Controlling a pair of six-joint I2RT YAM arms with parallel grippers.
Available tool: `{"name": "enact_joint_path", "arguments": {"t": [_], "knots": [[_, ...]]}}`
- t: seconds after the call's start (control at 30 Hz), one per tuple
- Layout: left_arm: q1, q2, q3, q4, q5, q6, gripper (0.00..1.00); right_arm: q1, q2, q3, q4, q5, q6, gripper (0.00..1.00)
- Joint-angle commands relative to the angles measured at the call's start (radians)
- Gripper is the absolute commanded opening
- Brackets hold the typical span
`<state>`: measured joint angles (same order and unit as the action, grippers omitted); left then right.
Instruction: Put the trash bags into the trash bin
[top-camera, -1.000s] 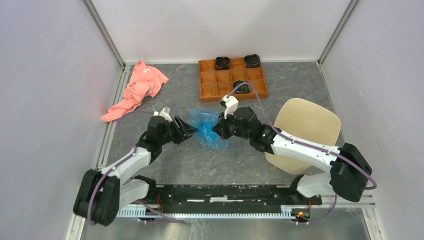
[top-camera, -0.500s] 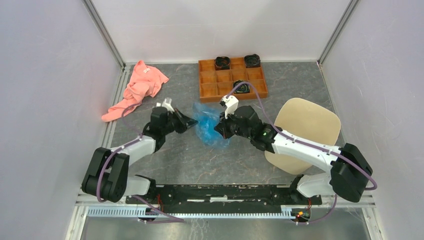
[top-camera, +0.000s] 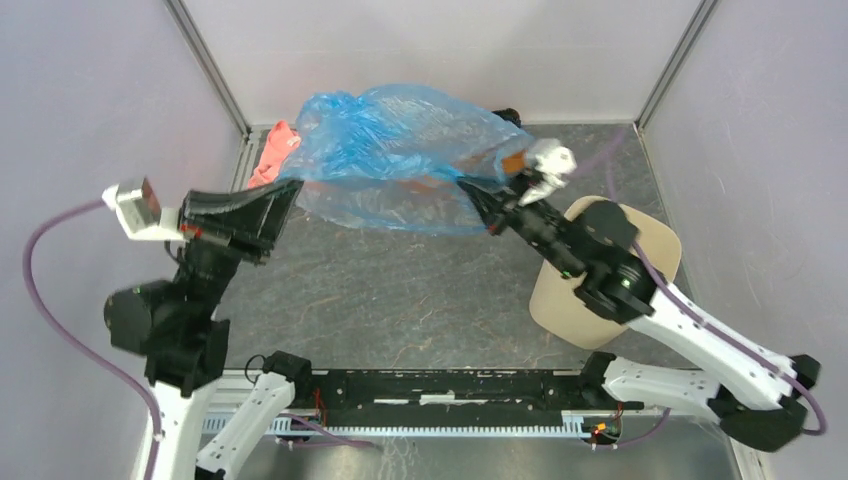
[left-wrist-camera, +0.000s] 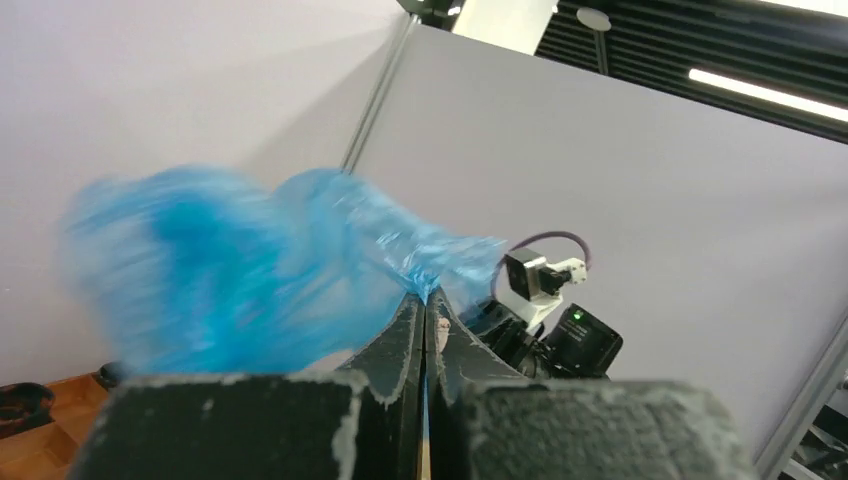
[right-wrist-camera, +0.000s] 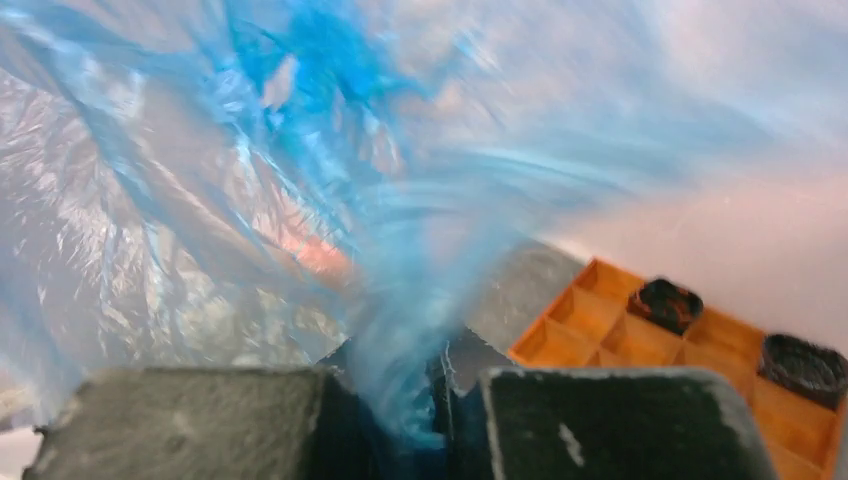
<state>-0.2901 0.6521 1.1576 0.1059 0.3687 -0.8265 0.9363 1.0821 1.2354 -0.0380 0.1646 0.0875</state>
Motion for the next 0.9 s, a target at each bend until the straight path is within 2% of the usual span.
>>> {"name": "enact_joint_path", "arguments": {"t": [0.0,0.13,0.23,0.33,0.5,0.6,0.67,0.77,0.87], "knots": [[0.000,-0.014,-0.300,-0.252,-0.121,-0.010,0.02,0.006,-0.024,-0.290,0.259,0.012,-0.004,0.12],[0.000,-0.048,-0.600,-0.387,-0.156,-0.037,0.02,0.009,0.200,-0.328,0.063,-0.065,0.050,0.02],[0.002,-0.135,-0.648,-0.397,-0.132,-0.045,0.02,0.051,0.221,-0.357,0.012,-0.039,0.052,0.01],[0.002,-0.129,-0.479,-0.393,-0.118,-0.002,0.02,0.055,0.188,-0.241,-0.033,-0.010,0.011,0.03],[0.002,0.066,0.067,-0.469,-0.070,0.132,0.02,0.056,0.180,0.152,-0.155,0.003,-0.079,0.04],[0.002,0.079,0.213,-0.424,-0.024,0.136,0.02,0.058,0.105,0.181,-0.088,-0.062,-0.079,0.06],[0.002,0.031,0.170,-0.388,-0.030,0.107,0.02,0.058,0.022,0.038,0.025,-0.097,-0.074,0.11],[0.002,-0.094,-0.059,-0.408,-0.128,0.049,0.02,0.059,-0.049,-0.241,0.186,-0.065,-0.017,0.17],[0.002,-0.191,-0.344,-0.534,-0.224,-0.038,0.02,0.059,0.021,-0.399,0.157,-0.058,0.070,0.09]]}}
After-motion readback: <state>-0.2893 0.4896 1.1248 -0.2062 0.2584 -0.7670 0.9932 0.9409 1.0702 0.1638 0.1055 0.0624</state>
